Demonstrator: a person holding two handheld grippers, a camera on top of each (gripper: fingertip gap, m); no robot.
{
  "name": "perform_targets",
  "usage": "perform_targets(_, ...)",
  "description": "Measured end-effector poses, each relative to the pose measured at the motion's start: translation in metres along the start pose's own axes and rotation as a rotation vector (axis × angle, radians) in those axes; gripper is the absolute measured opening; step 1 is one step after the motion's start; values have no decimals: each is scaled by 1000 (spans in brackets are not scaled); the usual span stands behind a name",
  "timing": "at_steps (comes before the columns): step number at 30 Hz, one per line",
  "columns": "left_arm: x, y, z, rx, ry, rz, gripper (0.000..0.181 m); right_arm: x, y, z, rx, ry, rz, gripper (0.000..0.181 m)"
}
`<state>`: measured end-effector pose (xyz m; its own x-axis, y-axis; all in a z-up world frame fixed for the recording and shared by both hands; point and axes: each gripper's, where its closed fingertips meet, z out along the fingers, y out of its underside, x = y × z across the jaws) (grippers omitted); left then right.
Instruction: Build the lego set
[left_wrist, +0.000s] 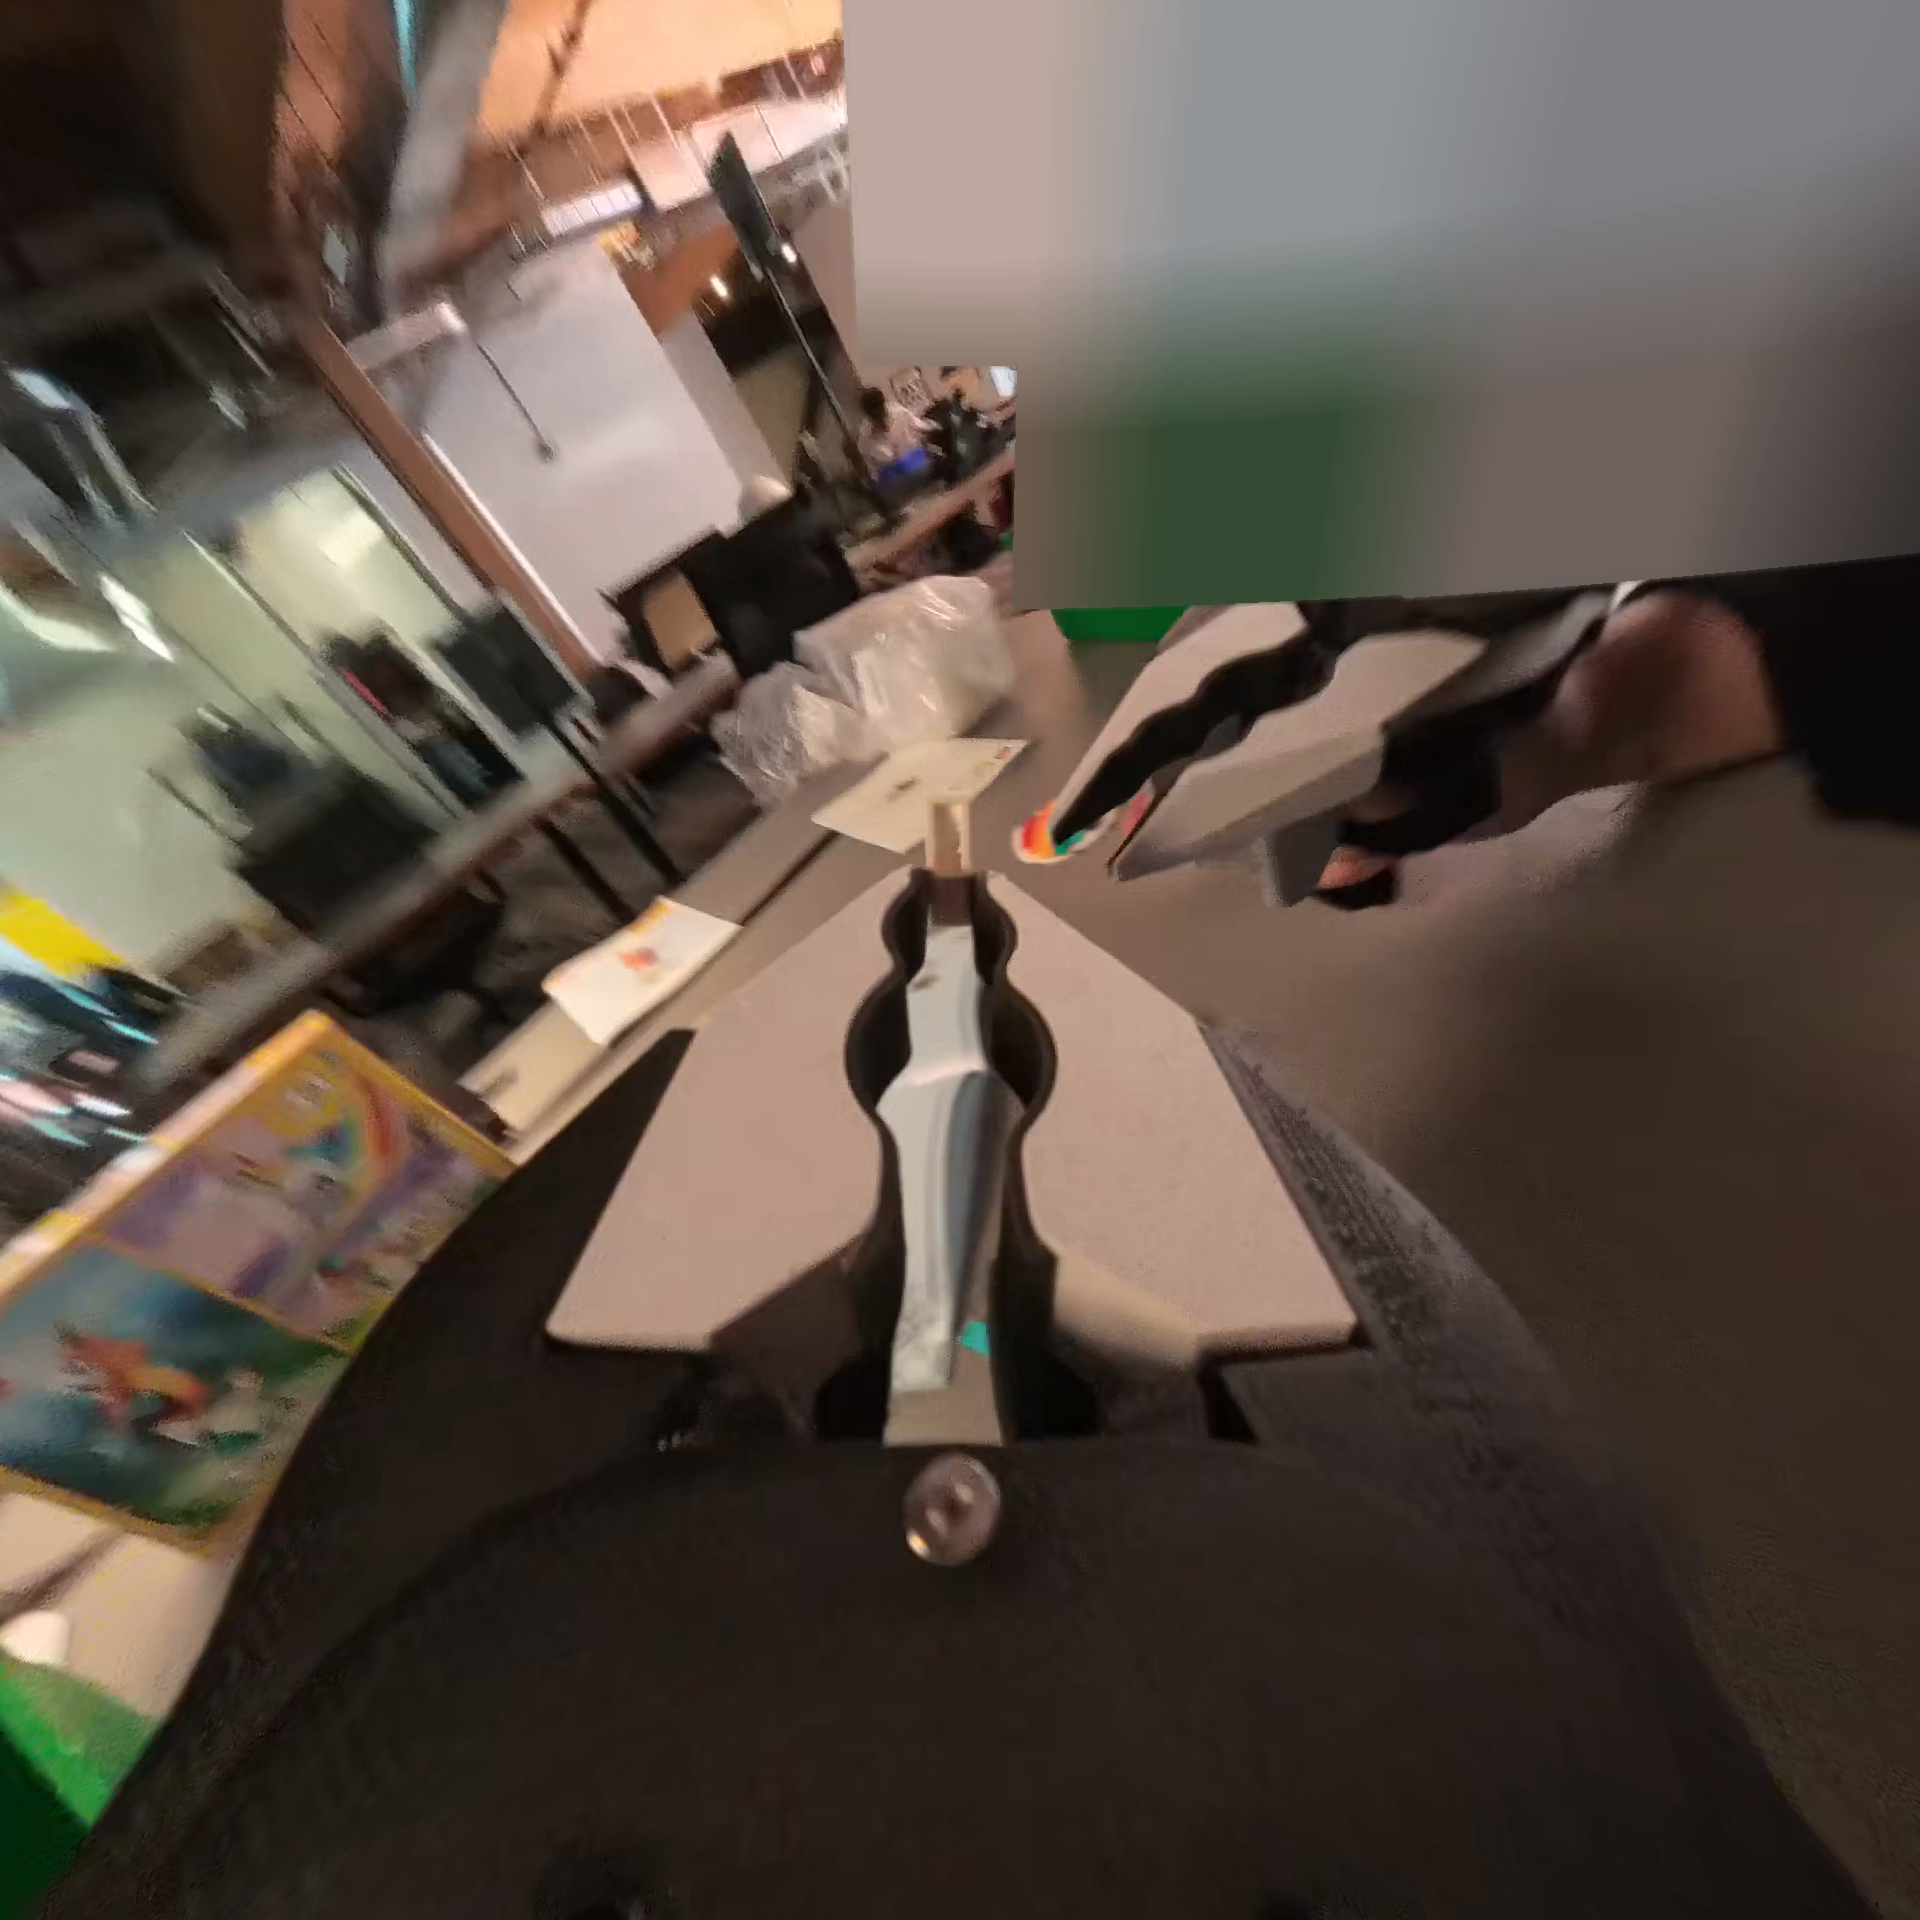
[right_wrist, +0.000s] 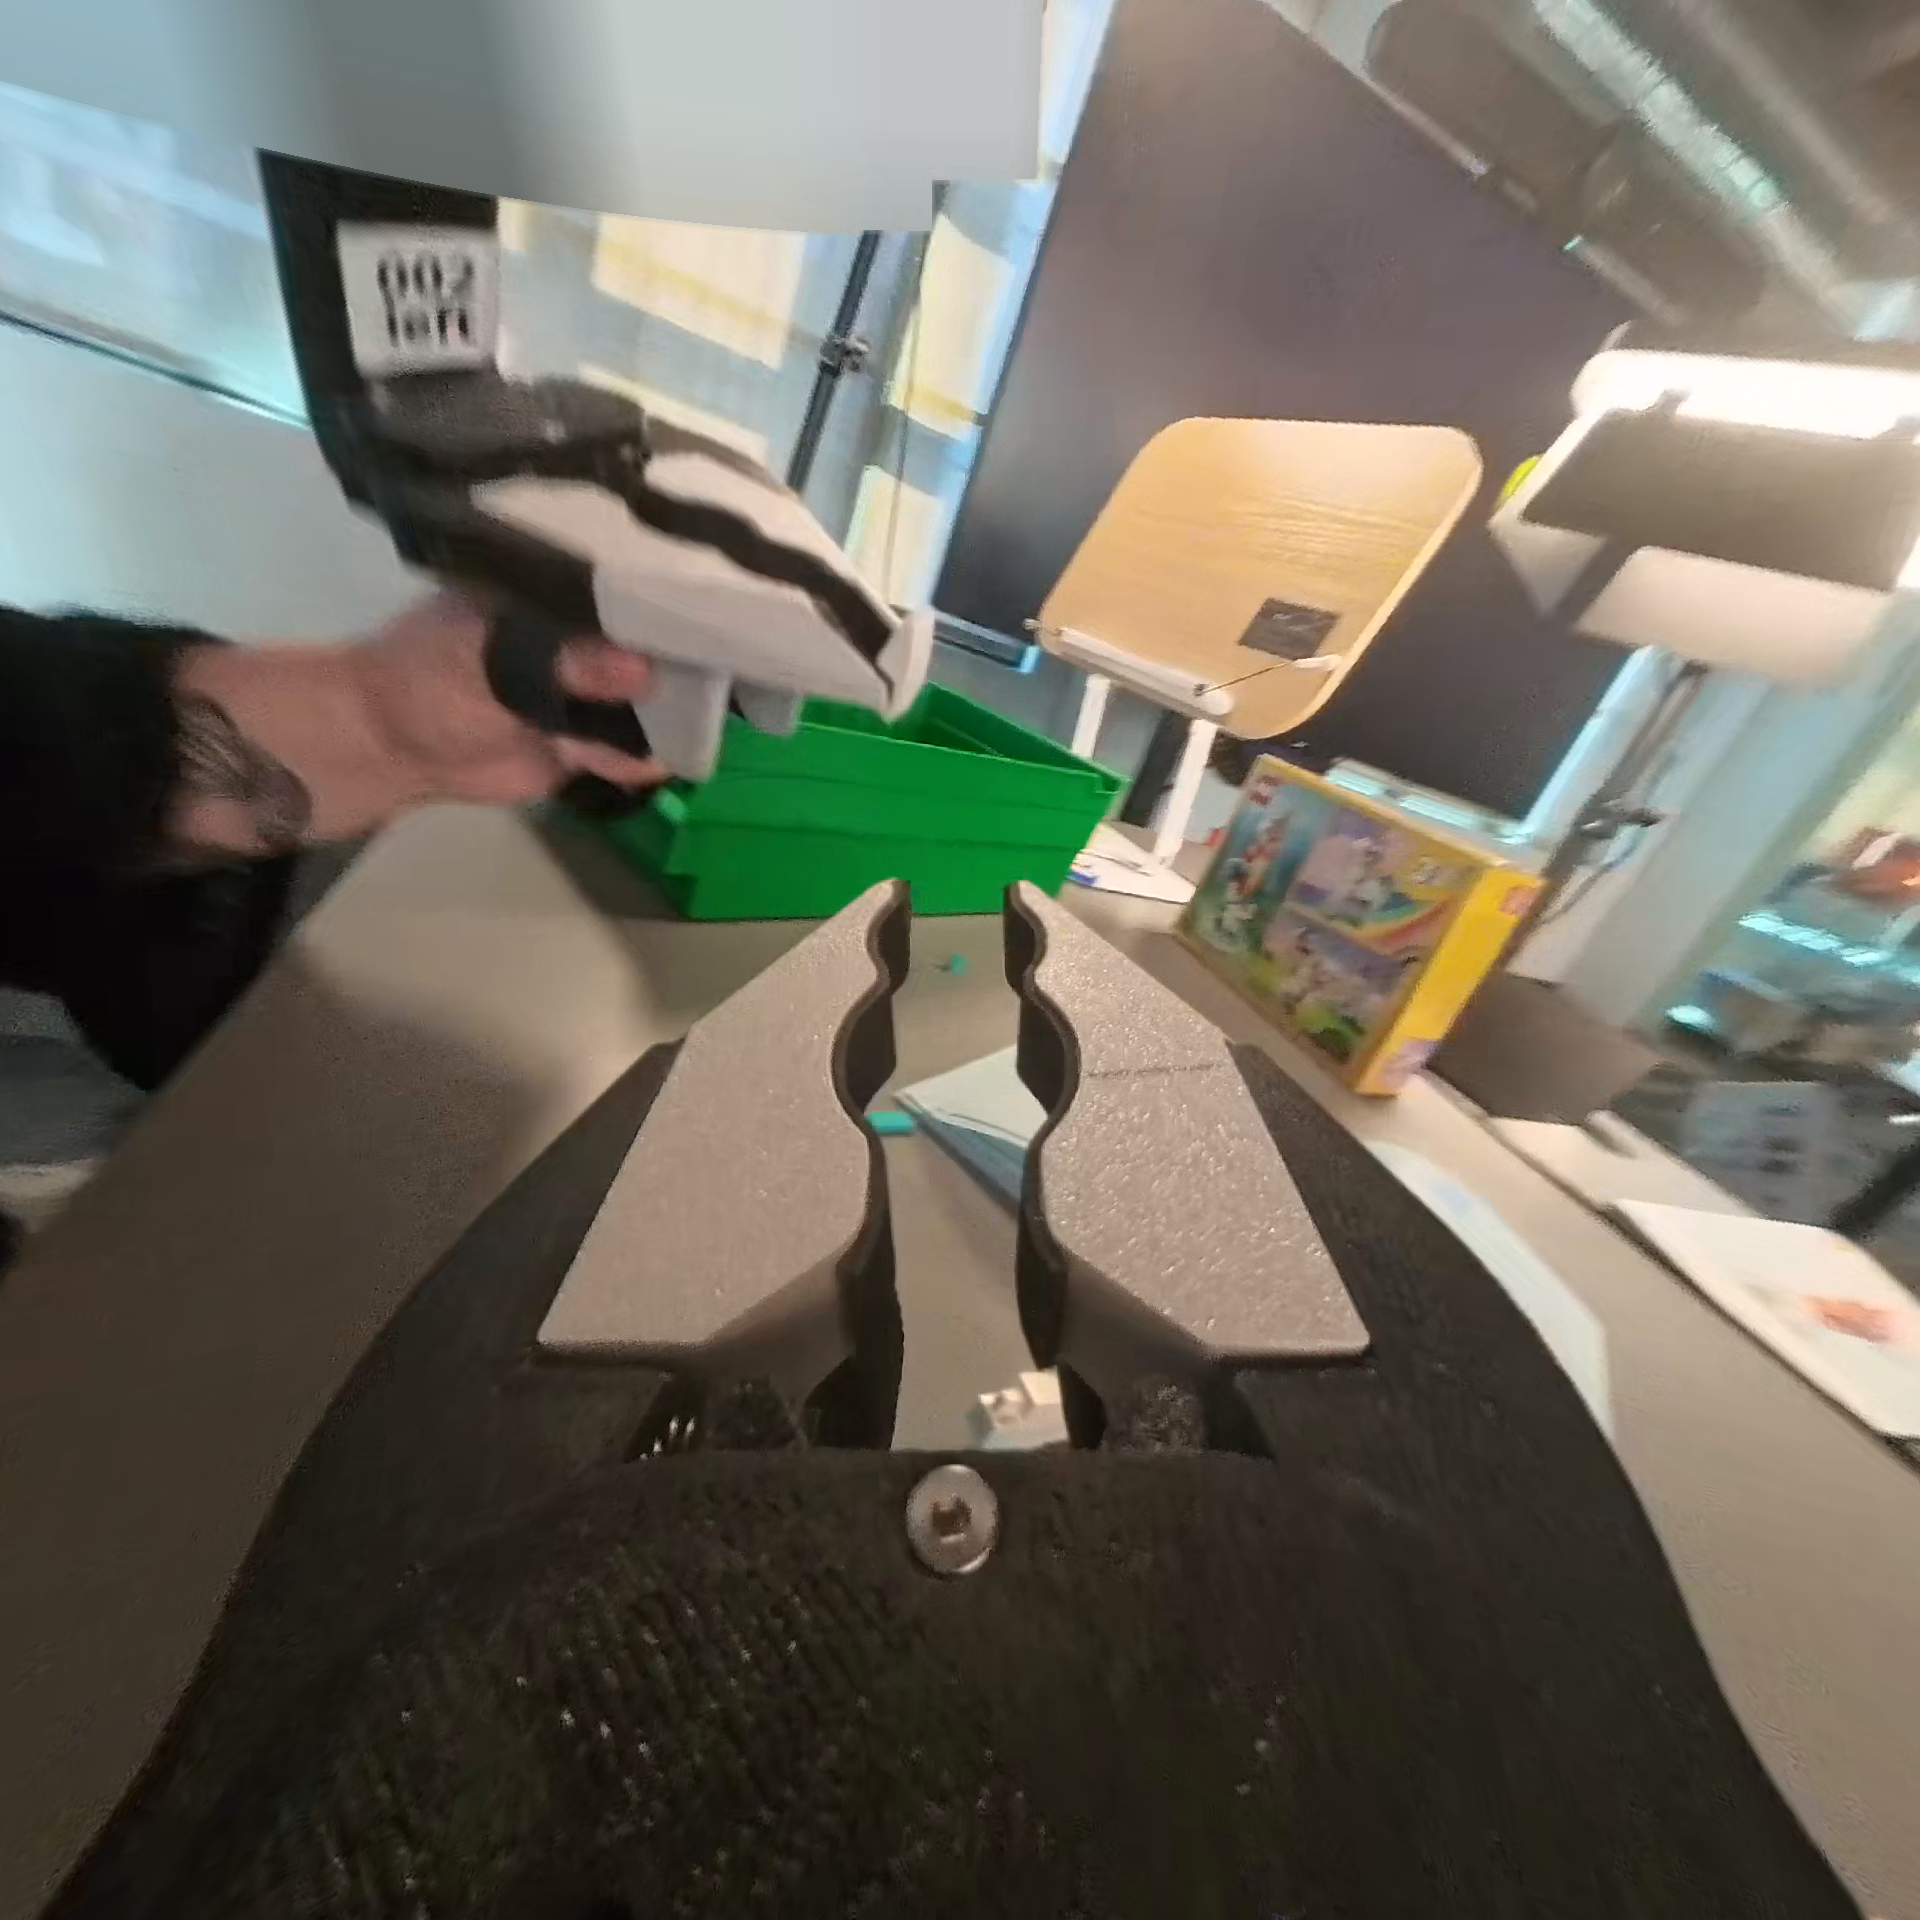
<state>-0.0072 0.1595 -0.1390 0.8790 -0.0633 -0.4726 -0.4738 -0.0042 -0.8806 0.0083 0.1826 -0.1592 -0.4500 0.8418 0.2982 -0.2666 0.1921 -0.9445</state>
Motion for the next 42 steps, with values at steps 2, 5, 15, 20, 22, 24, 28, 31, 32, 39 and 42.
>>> perform_targets(2, 6, 9, 9, -3, -44, 169, 8, -2, 0, 0, -5, -48, 104, 15)
perform_targets(5, 13, 18, 17, -21, -95, 351, 8, 3, 2, 0, -16, -59, 238, 14)
perform_targets(15, 32, 34, 24, -98, -87, 585, 8, -12, 15, 3, -123, -130, 189, 4)
perform_targets(20, 36, 37, 22, -86, -30, 466, 4, -11, 20, 1, -166, -124, 66, 2)
perform_targets(22, 30, 37, 21, -74, -31, 347, 16, -4, 20, 0, -175, -80, 27, 1)
perform_targets(24, 24, 43, 23, -107, -45, 287, 32, 2, 23, 0, -192, -53, 40, 2)
perform_targets(28, 25, 47, 31, -160, -93, 363, 35, 3, 33, 3, -246, -27, 83, 2)
perform_targets(31, 27, 49, 36, -202, -131, 462, 17, 1, 35, 5, -252, -17, 77, 2)
perform_targets(32, 30, 51, 37, -210, -118, 469, 9, 2, 35, 5, -251, -10, 76, 2)
perform_targets(39, 24, 43, 33, -149, -52, 184, 7, 4, 27, 4, -174, -28, 158, 2)
perform_targets(42, 18, 33, 29, -66, -14, -12, 7, 8, 19, 2, -119, -23, 192, 6)
